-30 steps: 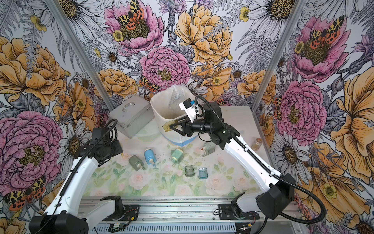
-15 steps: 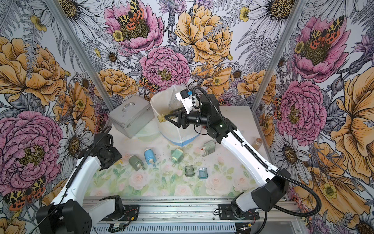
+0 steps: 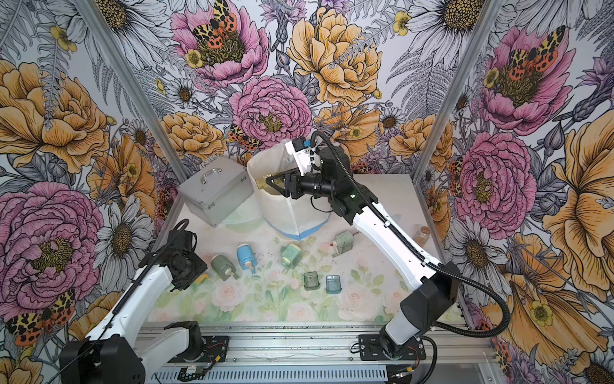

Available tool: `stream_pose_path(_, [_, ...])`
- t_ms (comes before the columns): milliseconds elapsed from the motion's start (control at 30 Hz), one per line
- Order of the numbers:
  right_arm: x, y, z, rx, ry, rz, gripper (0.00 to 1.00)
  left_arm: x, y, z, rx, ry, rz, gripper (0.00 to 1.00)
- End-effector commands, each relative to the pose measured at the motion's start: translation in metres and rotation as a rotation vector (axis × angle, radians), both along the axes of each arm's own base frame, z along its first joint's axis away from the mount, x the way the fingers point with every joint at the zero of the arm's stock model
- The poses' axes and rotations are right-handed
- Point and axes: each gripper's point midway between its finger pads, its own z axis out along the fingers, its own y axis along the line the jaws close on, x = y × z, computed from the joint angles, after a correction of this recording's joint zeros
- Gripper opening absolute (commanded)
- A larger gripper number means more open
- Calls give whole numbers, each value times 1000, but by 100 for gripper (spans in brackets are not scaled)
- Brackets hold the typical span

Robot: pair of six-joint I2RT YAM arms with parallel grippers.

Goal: Take out the pencil sharpener tray and clean the shavings
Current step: Place the pencil sharpener at the center of the board.

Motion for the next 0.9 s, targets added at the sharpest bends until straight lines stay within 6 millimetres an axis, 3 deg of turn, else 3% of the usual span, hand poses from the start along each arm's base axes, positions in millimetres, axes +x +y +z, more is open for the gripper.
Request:
stream_pose_path(0, [8, 1, 16, 41, 13, -30, 29, 0, 3, -1, 61, -12, 43, 0])
stream_pose_path(433, [44, -9, 15, 95, 137, -132, 29, -14, -4, -30, 43, 72, 49, 0])
stream_pose_path(633, [58, -11, 9, 124, 219, -173, 29, -16, -4, -32, 41, 68, 61, 19])
stream_pose_path(733, [63, -11, 4, 130, 252, -182, 29, -16, -4, -31, 39, 61, 64, 37])
stream_pose_path(867, [67, -7, -4, 142, 313, -177, 29, -15, -4, -29, 38, 50, 58, 47])
